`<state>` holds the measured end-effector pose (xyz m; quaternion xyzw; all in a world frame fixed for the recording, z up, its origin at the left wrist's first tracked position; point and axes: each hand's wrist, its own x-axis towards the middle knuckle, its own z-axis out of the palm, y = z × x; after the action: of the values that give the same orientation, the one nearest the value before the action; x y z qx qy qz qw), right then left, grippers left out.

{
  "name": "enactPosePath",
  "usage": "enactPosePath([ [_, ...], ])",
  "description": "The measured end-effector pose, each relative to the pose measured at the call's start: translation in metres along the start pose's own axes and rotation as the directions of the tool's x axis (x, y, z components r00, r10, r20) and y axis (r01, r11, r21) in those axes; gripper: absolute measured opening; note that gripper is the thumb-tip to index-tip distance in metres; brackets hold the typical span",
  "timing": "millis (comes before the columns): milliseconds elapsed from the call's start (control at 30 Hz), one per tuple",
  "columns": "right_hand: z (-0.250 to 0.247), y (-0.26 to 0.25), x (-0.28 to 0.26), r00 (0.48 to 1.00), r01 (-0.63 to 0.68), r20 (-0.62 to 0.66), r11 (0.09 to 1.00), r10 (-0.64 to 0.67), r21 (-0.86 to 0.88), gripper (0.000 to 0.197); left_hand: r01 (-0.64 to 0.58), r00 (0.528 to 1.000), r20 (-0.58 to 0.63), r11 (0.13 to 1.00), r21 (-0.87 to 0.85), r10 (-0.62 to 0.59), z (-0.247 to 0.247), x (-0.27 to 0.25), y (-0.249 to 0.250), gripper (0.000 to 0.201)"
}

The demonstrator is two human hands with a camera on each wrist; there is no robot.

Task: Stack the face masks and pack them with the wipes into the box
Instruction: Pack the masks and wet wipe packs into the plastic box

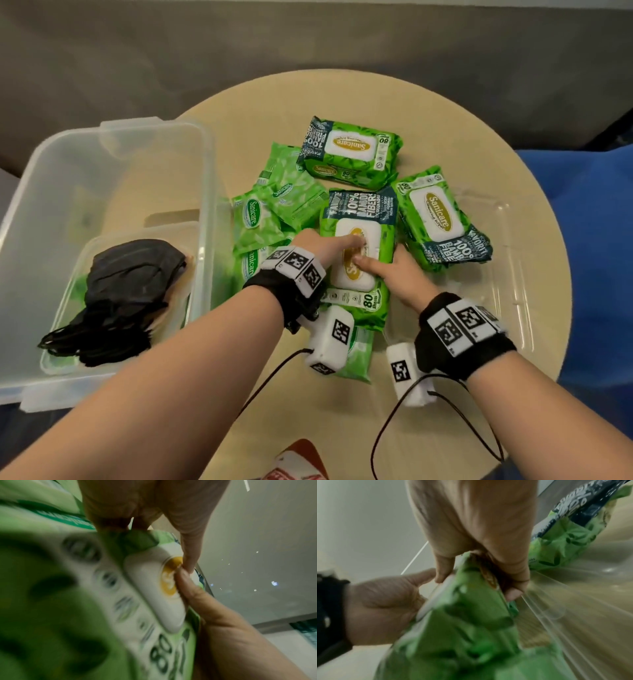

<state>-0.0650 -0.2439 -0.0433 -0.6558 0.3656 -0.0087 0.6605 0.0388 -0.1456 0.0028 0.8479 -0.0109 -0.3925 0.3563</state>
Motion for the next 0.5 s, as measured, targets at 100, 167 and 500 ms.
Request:
enactPosePath([
  [100, -0.013, -0.028, -0.018, 0.998, 0.056, 0.017, 0.988, -0.059, 0.146, 0.034, -0.103, 0.995, -0.016, 0.984, -0.143, 0.102, 0.004, -0.006, 0.011, 0.090],
  [167, -0.030, -0.043, -0.019, 0.995, 0.089, 0.033, 0.981, -0.096, 0.170, 0.046, -0.146, 0.987, 0.029, 0.948, -0.281, 0.161, 0.003, -0.012, 0.023, 0.092],
  [500, -0.115, -0.033, 0.064, 0.966, -0.227, -0.244, 0.744, 0.088, -0.629, 0.078, -0.196, 0.975, 0.042, 0.937, -0.290, 0.217, -0.009, -0.028, 0.034, 0.052],
])
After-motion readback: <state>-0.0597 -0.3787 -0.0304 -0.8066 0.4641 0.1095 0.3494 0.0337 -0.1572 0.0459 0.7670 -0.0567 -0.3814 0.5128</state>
